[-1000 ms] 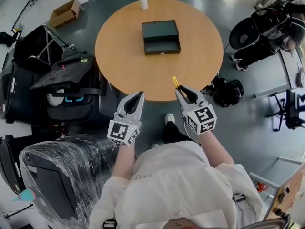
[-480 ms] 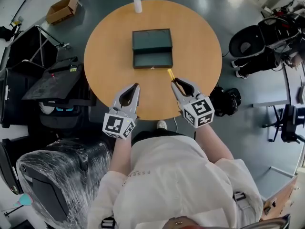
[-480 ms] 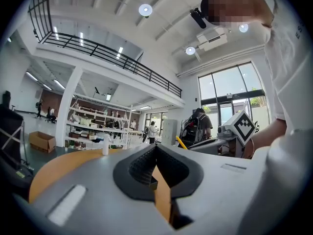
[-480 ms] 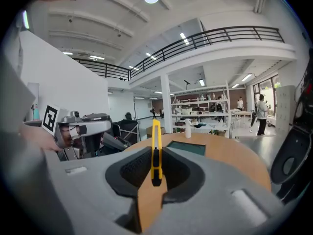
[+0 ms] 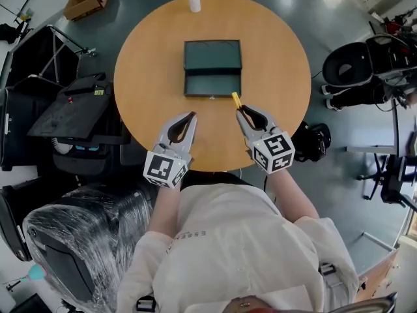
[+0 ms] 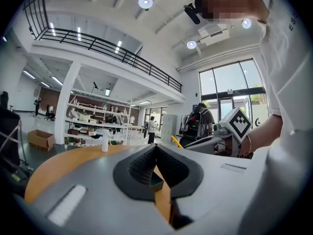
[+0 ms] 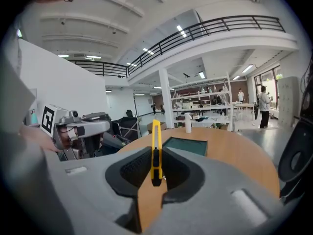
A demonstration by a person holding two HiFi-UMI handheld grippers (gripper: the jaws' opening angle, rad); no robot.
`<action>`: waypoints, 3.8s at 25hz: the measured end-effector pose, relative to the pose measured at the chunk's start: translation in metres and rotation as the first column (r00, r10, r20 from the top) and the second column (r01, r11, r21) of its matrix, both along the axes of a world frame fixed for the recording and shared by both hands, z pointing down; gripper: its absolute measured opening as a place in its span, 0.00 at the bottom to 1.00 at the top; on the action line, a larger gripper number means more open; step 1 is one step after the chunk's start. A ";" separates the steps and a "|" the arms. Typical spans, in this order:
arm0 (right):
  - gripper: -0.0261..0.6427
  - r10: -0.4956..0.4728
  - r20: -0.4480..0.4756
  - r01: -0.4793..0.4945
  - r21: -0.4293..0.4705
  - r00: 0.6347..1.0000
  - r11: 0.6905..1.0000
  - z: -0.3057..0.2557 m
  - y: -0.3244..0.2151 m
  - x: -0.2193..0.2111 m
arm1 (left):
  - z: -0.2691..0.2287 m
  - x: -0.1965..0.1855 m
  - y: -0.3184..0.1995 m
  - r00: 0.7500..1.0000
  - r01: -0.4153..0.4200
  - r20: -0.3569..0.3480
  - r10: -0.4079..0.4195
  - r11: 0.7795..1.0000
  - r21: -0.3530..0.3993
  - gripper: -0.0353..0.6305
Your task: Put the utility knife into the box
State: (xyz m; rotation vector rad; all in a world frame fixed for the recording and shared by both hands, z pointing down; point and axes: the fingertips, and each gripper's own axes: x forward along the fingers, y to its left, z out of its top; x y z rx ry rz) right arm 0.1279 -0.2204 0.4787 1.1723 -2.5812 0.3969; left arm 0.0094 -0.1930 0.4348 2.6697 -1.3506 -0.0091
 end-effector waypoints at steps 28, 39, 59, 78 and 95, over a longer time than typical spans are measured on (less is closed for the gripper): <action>0.12 -0.303 -0.332 0.158 -0.398 0.893 0.904 0.193 -0.136 -0.077 | 0.062 -0.061 -0.102 0.998 0.003 -0.059 -0.013 0.985 -0.171 0.07; 0.12 -0.314 -0.467 0.075 -0.462 0.827 0.884 0.227 -0.147 -0.071 | 0.079 -0.063 -0.096 0.999 -0.011 -0.033 0.004 0.980 -0.201 0.07; 0.03 -0.006 -0.149 -0.009 -0.100 0.989 0.995 0.047 -0.129 -0.057 | 0.007 -0.051 -0.093 1.000 -0.005 -0.019 0.004 0.999 -0.052 0.07; 0.03 0.007 -0.021 -0.004 0.130 1.000 0.991 -0.036 0.020 0.003 | -0.019 -0.003 0.023 1.000 0.019 -0.007 -0.019 0.999 0.031 0.07; 0.03 0.091 0.014 -0.092 0.152 0.996 0.984 -0.048 0.188 -0.021 | -0.038 -0.030 0.176 0.996 -0.085 0.017 0.084 0.993 0.078 0.07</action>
